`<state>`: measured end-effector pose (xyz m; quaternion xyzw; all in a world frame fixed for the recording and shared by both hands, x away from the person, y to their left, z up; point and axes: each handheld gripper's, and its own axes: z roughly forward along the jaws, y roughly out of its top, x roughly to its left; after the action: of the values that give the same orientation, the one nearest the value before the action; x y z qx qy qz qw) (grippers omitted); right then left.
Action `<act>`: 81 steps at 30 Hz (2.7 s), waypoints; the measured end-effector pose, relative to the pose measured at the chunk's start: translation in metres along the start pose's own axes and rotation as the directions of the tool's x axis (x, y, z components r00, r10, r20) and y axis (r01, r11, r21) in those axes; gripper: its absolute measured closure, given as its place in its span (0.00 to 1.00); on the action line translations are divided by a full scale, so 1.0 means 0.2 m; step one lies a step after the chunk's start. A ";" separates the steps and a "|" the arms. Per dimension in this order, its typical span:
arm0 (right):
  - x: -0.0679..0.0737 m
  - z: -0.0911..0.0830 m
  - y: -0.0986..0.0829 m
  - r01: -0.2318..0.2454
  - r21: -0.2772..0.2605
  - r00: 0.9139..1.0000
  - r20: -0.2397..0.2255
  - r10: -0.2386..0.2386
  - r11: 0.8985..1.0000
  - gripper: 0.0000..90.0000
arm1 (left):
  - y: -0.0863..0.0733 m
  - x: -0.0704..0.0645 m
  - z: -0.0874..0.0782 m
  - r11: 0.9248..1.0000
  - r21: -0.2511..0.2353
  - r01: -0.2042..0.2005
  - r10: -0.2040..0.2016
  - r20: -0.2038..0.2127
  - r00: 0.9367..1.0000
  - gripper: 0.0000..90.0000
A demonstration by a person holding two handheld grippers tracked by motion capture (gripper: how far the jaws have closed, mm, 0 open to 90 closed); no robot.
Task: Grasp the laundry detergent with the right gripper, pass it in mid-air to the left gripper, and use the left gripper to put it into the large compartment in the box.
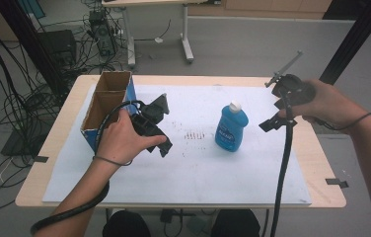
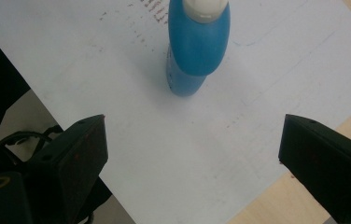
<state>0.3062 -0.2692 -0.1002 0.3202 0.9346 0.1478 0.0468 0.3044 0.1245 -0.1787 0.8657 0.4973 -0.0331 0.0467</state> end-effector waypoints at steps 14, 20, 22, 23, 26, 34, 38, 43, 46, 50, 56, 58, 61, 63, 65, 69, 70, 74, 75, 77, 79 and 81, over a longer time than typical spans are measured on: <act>-0.02 0.03 -0.07 -0.028 -0.009 1.000 0.007 0.028 1.000 0.09 | 0.01 0.00 0.01 1.000 0.004 0.000 0.000 0.005 1.000 0.07; -0.04 0.04 -0.11 -0.044 -0.019 0.999 0.008 0.044 0.999 0.09 | 0.01 0.00 0.02 1.000 -0.003 0.004 -0.004 0.007 1.000 0.07; -0.04 0.05 -0.12 -0.043 -0.022 0.999 0.007 0.043 0.999 0.09 | 0.01 0.00 0.02 1.000 -0.003 0.003 -0.003 0.006 1.000 0.07; -0.04 0.06 -0.13 -0.044 -0.022 0.999 0.011 0.044 0.999 0.09 | 0.00 0.00 0.02 1.000 -0.007 0.004 -0.004 0.005 1.000 0.07; -0.04 0.08 -0.14 -0.045 -0.024 0.999 0.017 0.045 0.999 0.10 | 0.00 0.00 0.02 1.000 -0.008 0.006 -0.006 0.008 1.000 0.07; -0.04 0.11 -0.18 -0.042 -0.025 0.999 0.023 0.042 0.999 0.11 | 0.01 0.00 0.03 1.000 0.003 0.002 -0.002 0.012 1.000 0.07; -0.01 0.13 -0.18 -0.037 -0.004 0.998 0.049 0.037 0.999 0.12 | 0.01 0.00 0.04 1.000 0.007 0.003 -0.003 0.012 1.000 0.07; -0.01 0.16 -0.20 -0.047 0.001 0.998 0.049 0.047 0.999 0.11 | 0.02 0.00 0.04 1.000 0.005 0.000 0.000 0.013 1.000 0.07; -0.01 0.16 -0.22 -0.049 -0.001 0.998 0.046 0.049 0.999 0.11 | 0.02 -0.01 0.04 1.000 0.007 -0.001 0.001 0.017 1.000 0.07; -0.01 0.17 -0.25 -0.056 -0.009 0.998 0.041 0.057 0.998 0.11 | 0.02 -0.01 0.05 1.000 0.006 0.001 -0.001 0.018 1.000 0.07; -0.02 0.20 -0.28 -0.065 -0.015 0.997 0.035 0.065 0.998 0.11 | 0.02 -0.01 0.06 1.000 0.008 0.002 -0.002 0.017 1.000 0.07; -0.02 0.21 -0.29 -0.067 -0.020 0.997 0.030 0.068 0.998 0.11 | 0.01 -0.01 0.06 1.000 0.008 0.006 -0.006 0.018 1.000 0.07; -0.02 0.24 -0.31 -0.076 -0.028 0.997 0.022 0.077 0.997 0.11 | 0.01 0.00 0.07 1.000 0.009 0.006 -0.006 0.017 1.000 0.07; -0.02 0.26 -0.33 -0.081 -0.036 0.997 0.014 0.082 0.996 0.11 | 0.01 0.00 0.07 1.000 0.011 0.008 -0.009 0.018 1.000 0.07; -0.02 0.27 -0.34 -0.082 -0.038 0.996 0.017 0.083 0.996 0.12 | 0.01 0.01 0.07 1.000 0.012 0.015 -0.015 0.018 1.000 0.07; -0.02 0.29 -0.36 -0.088 -0.037 0.996 0.012 0.089 0.995 0.12 | 0.01 0.01 0.07 1.000 0.013 0.013 -0.014 0.020 1.000 0.07; -0.02 0.29 -0.36 -0.088 -0.037 0.996 0.012 0.089 0.995 0.12 | 0.01 0.01 0.07 1.000 0.013 0.012 -0.012 0.020 1.000 0.07; -0.02 0.31 -0.38 -0.082 -0.035 0.997 0.007 0.082 0.996 0.12 | 0.01 0.01 0.08 1.000 0.012 0.016 -0.016 0.023 1.000 0.07; -0.02 0.31 -0.38 -0.082 -0.035 0.997 0.008 0.082 0.996 0.12 | 0.01 0.01 0.08 1.000 0.011 0.017 -0.017 0.024 1.000 0.07; -0.02 0.32 -0.39 -0.084 -0.041 0.996 0.005 0.084 0.996 0.13 | 0.01 0.01 0.08 1.000 0.008 0.017 -0.018 0.026 0.999 0.07; -0.02 0.32 -0.40 -0.087 -0.045 0.996 0.006 0.088 0.995 0.13 | 0.01 0.00 0.08 1.000 0.009 0.017 -0.017 0.027 0.999 0.07; -0.02 0.33 -0.41 -0.085 -0.048 0.996 0.004 0.085 0.995 0.12 | 0.01 0.00 0.08 1.000 0.005 0.016 -0.017 0.031 0.999 0.07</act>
<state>0.2744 -0.3171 -0.1875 0.3588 0.9162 0.1708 0.0510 0.3055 0.1227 -0.1953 0.8611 0.5035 -0.0479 0.0522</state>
